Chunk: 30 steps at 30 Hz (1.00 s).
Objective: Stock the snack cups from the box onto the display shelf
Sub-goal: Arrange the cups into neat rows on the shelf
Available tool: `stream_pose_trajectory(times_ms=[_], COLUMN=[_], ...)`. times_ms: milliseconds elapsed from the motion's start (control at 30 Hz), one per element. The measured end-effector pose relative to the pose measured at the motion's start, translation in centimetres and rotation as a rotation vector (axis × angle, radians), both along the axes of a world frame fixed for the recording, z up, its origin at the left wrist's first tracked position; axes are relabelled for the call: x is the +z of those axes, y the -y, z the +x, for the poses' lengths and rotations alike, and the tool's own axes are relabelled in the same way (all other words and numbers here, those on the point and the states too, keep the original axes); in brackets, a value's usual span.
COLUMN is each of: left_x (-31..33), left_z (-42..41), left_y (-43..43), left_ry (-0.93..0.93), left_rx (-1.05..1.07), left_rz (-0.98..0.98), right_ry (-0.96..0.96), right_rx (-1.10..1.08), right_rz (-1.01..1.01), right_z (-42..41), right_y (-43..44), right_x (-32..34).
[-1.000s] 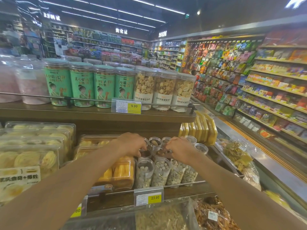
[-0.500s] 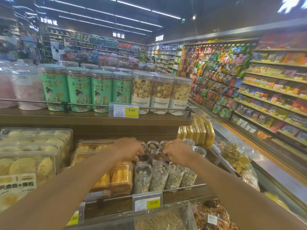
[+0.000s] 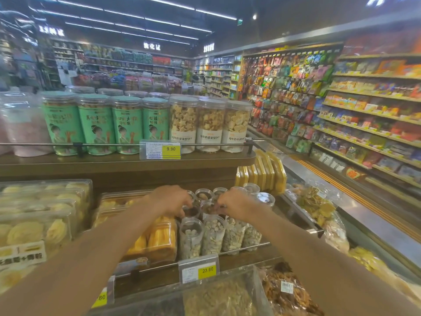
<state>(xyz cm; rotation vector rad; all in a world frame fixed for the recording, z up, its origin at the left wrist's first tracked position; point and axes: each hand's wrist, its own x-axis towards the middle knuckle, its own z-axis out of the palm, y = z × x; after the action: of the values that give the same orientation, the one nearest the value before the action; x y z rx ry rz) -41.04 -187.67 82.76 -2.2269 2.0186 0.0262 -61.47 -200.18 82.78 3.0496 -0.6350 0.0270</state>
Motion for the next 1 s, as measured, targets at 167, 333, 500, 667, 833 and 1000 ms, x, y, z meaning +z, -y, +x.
stream_pose_trajectory(times_ms=[167, 333, 500, 667, 833, 1000], left_x=[0.2, 0.4, 0.2, 0.5, 0.8, 0.5], left_z=[-0.3, -1.0, -1.2, -1.9, -2.8, -2.9], left_y=[0.0, 0.4, 0.5, 0.2, 0.2, 0.6], left_ry=[0.016, 0.033, 0.005, 0.007, 0.023, 0.015], left_rx=[0.011, 0.047, 0.128, 0.171, 0.21, 0.266], left_rz=[0.013, 0.023, 0.028, 0.023, 0.044, 0.052], right_ry=[0.044, 0.046, 0.003, 0.023, 0.057, 0.04], right_rx=[-0.041, -0.065, -0.072, -0.087, -0.051, -0.029], right_rz=[0.037, 0.052, 0.071, 0.074, 0.08, 0.089], right_z=[0.0, 0.4, 0.8, 0.9, 0.5, 0.4], right_y=[-0.1, 0.5, 1.2, 1.3, 1.2, 1.3], right_x=[-0.7, -1.5, -2.0, -2.2, -2.2, -2.1])
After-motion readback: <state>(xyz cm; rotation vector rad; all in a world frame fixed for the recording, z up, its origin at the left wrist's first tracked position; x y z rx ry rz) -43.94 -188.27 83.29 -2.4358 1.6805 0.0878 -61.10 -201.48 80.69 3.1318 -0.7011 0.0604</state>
